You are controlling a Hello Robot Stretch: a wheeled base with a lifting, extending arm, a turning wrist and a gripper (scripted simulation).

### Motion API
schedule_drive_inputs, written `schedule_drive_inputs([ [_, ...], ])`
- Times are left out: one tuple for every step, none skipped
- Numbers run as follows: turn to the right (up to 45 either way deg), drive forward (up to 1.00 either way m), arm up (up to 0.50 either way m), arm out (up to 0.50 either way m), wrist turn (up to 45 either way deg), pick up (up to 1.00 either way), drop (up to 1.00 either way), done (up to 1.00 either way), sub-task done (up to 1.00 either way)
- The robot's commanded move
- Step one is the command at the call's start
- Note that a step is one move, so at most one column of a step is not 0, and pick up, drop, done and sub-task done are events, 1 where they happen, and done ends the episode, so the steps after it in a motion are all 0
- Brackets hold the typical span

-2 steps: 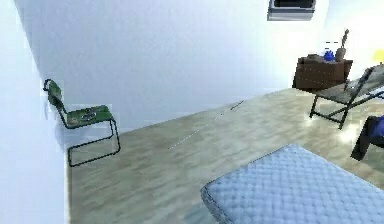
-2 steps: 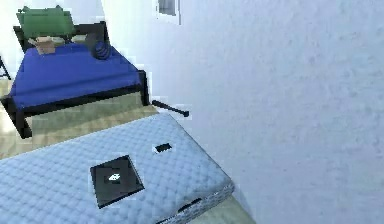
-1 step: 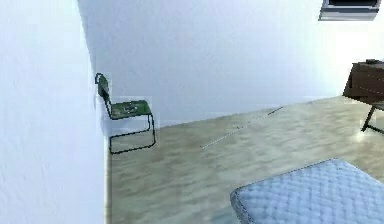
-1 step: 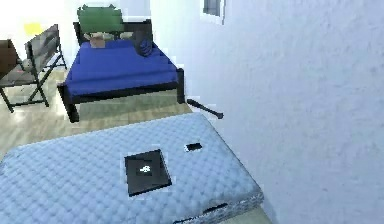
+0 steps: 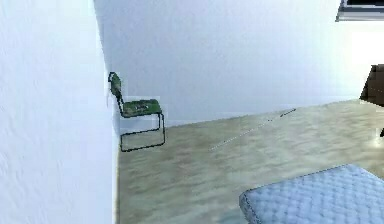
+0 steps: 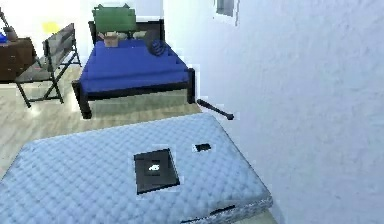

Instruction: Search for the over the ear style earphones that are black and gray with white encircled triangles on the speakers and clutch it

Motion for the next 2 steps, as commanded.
schedule_drive_inputs([
  [0.0,1.00,0.00,0.00,0.0,0.00,0.00,0.00,0.00],
  [0.0,0.25,0.00,0.00,0.0,0.00,0.00,0.00,0.00],
])
